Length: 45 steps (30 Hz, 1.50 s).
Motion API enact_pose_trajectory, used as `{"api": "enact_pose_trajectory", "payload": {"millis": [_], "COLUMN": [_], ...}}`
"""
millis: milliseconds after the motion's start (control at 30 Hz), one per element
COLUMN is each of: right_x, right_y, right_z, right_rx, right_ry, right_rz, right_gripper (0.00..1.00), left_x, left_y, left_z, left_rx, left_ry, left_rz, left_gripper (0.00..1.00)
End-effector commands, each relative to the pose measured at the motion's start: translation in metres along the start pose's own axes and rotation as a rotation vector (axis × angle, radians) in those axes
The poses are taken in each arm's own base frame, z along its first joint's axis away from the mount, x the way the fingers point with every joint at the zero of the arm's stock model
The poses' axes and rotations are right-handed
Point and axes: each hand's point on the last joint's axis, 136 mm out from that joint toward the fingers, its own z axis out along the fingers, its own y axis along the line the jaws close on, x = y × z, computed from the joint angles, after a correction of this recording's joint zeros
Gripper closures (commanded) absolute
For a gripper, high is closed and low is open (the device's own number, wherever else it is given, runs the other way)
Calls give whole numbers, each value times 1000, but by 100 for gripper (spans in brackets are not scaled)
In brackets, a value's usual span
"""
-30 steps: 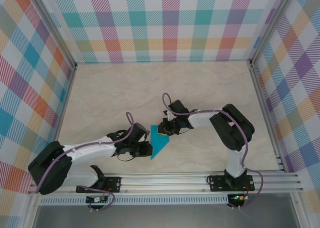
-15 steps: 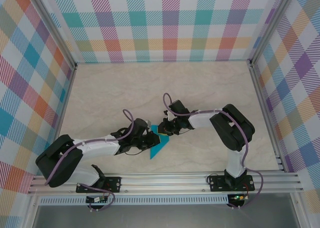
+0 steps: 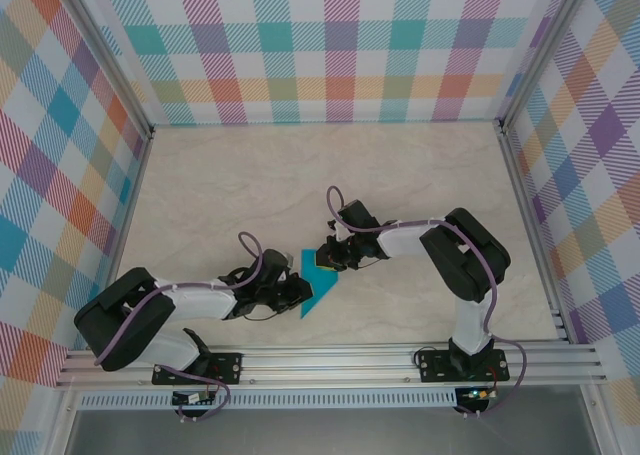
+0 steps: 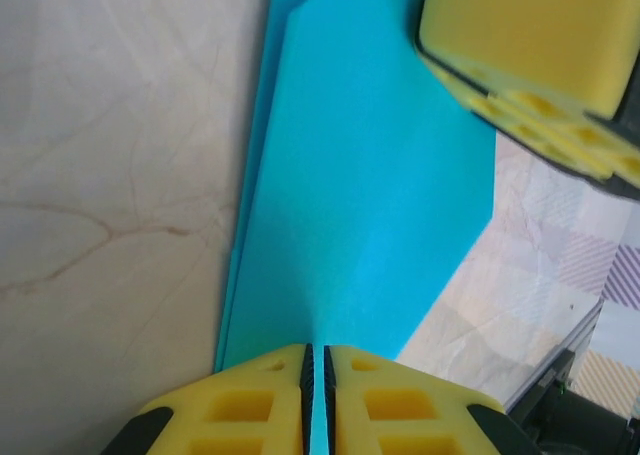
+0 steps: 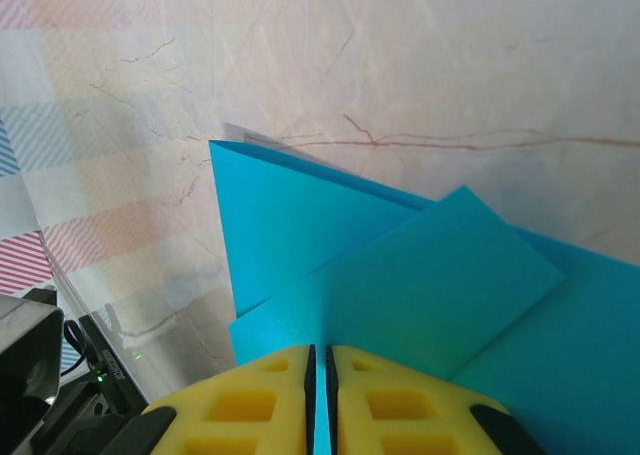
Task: Fold a paper plane with a square sheet of paper (pick it up from the middle)
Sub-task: Fourth fold the wing at the center of the table.
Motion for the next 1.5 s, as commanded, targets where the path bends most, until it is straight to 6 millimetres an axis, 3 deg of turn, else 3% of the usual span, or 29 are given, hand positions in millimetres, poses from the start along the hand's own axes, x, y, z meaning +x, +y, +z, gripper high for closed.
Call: {"api": "enact_pose_trajectory", "payload": {"millis": [0,133,333,433,600,833,1100,1267,1467], "right_x": [17,16,16,17,18,19,21,21,19], "right_y": [-46,-44,-43,-43,-44,-46,-47,-49,-46], "right_z": [7,7,6,6,6,6,5,4,5], "right_rx": [156,154,151,152,153,157,161,166,156], "right_ry": [36,34,35,37,38,37,35,35,35], "right_rz": [77,73,72,71,73,74,78,75,74], "right_gripper": [86,86,86,86,86,86,86,85,85], "left_x": [26,28,8,4,9,52,72,75,80], "left_y": [21,7,-33,-40,-22,22,67,70,53], "left_z": [-6,-18,-39,-38,-21,-4,-9,-20,-35], "left_rx": [-49,-13,96,105,56,-69,-234,-237,-163], "left_ry": [114,111,-5,-10,30,188,229,219,227], "left_rz": [2,42,87,84,40,28,12,18,80], "left_gripper": [85,84,80,79,80,80,82,81,78]}}
